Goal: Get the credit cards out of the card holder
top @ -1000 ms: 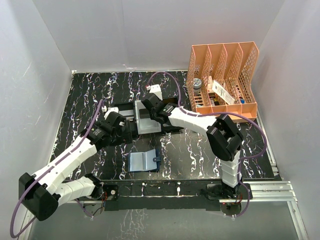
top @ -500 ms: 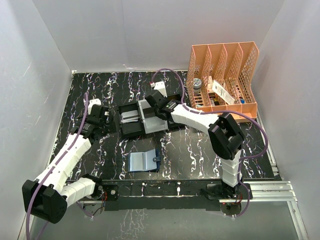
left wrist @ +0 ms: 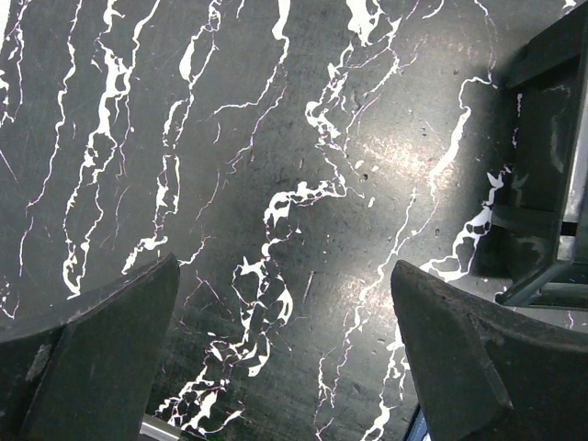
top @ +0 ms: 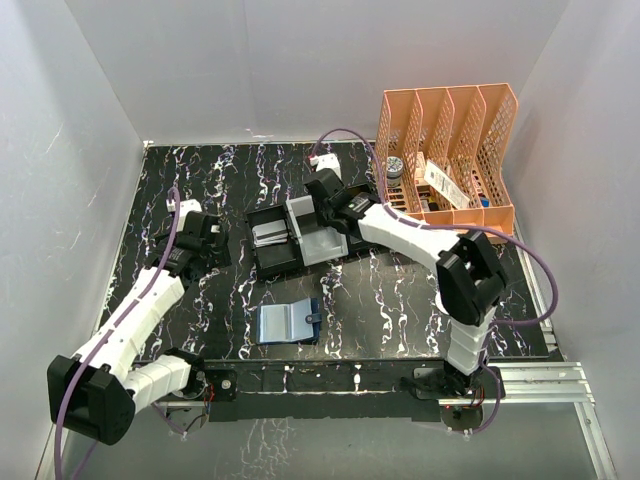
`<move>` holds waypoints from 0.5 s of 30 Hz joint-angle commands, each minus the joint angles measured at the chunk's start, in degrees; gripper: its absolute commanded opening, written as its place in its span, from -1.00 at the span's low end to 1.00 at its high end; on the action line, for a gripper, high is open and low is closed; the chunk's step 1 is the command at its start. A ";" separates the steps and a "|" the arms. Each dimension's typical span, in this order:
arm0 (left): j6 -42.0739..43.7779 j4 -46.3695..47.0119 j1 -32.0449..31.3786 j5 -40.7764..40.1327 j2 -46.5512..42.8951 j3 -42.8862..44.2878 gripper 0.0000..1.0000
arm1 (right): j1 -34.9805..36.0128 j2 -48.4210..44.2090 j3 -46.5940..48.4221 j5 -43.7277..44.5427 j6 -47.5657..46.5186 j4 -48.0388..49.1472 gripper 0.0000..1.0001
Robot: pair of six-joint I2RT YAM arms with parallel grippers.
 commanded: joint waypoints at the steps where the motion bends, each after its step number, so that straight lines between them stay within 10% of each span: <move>1: -0.76 -0.16 0.27 -3.39 1.03 0.45 0.97 | 0.15 -6.84 -1.82 -13.04 -5.06 12.81 -1.00; 15: -4.19 -2.29 0.25 -6.97 -2.96 0.51 0.97 | 9.15 -6.30 -11.17 -22.15 -35.10 38.94 -1.00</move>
